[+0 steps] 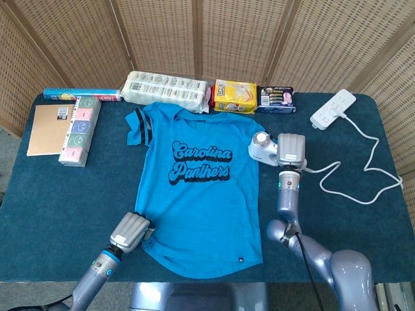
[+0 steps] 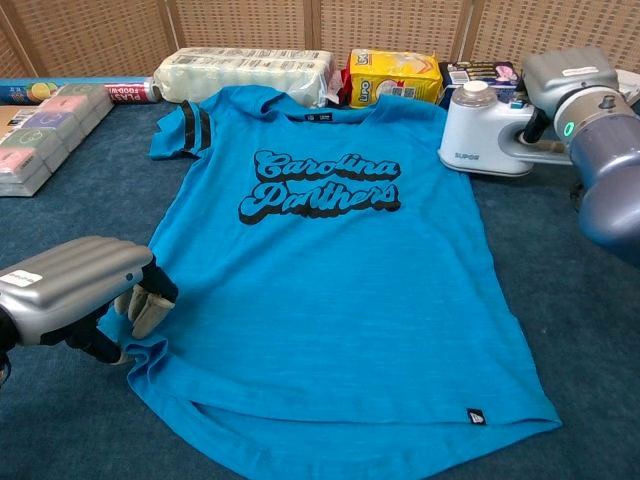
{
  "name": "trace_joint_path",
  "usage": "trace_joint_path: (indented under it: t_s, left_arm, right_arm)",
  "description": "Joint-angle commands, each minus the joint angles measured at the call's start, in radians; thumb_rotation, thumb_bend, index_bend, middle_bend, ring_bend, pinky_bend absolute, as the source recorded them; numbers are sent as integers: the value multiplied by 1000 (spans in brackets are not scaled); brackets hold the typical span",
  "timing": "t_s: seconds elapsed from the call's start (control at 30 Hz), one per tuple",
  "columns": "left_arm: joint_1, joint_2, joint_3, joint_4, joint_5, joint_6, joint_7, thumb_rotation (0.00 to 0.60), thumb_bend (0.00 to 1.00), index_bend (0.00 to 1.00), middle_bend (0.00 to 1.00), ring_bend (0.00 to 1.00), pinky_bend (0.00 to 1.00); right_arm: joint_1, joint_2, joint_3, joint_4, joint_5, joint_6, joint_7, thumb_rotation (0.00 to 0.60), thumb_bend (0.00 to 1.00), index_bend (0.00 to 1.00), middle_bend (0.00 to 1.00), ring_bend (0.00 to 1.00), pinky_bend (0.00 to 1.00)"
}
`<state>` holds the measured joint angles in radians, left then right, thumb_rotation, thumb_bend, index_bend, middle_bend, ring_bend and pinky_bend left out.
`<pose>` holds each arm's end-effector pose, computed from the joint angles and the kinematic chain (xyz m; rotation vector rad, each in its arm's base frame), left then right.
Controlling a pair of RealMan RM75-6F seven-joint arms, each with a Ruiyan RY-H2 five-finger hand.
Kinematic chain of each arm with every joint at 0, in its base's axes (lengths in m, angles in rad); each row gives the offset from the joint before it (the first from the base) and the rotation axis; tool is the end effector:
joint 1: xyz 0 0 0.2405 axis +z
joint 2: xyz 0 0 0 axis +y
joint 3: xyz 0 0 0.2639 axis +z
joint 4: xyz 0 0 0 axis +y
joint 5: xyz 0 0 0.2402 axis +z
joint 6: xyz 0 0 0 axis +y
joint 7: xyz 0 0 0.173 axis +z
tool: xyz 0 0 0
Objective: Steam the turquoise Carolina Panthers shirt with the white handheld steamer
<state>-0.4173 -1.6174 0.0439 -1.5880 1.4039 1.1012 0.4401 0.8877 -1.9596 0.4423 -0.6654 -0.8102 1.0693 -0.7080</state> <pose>-0.1896 0.2350 -0.0976 -1.9936 -0.9794 -0.8640 -0.2103 -0.4954 -0.0351 1.3013 -0.6999 0.5461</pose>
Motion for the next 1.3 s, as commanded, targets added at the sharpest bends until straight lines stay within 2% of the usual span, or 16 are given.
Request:
trace_joint_path:
  t_s: [0.03, 0.17, 0.3, 0.6, 0.9, 1.07, 1.3]
  left_arm:
    - [0, 0, 0, -1, 1, 1, 1, 600, 327, 761, 686, 565, 498]
    - [2, 3, 1, -2, 0, 4, 2, 600, 328, 761, 686, 565, 498]
    - [3, 5, 1, -5, 0, 7, 1, 600, 327, 761, 687, 564, 497]
    - [8, 11, 8, -11, 7, 15, -1, 600, 327, 761, 686, 565, 497]
    - [10, 14, 8, -14, 8, 18, -2, 600, 328, 761, 686, 565, 497]
    - [10, 15, 8, -13, 4, 14, -1, 600, 327, 761, 686, 565, 497]
    - [9, 16, 8, -11, 3, 12, -4, 600, 328, 761, 687, 564, 497]
  right_arm:
    - [-3, 8, 6, 38, 3, 1, -14, 600, 392, 748, 750, 813, 806]
    - [-6, 18, 16, 69, 3, 3, -13, 600, 391, 745, 749, 813, 806]
    - [-9, 46, 31, 44, -7, 19, 15, 600, 389, 744, 748, 813, 806]
    - [-28, 125, 42, -170, -35, 74, 21, 600, 385, 741, 744, 813, 806]
    - [-26, 135, 25, -369, -34, 82, -13, 600, 383, 740, 742, 813, 806]
    - [-9, 113, 17, -400, -29, 73, -21, 600, 383, 740, 742, 812, 807]
    - [7, 75, -29, -362, -40, 61, -53, 600, 383, 740, 742, 811, 805]
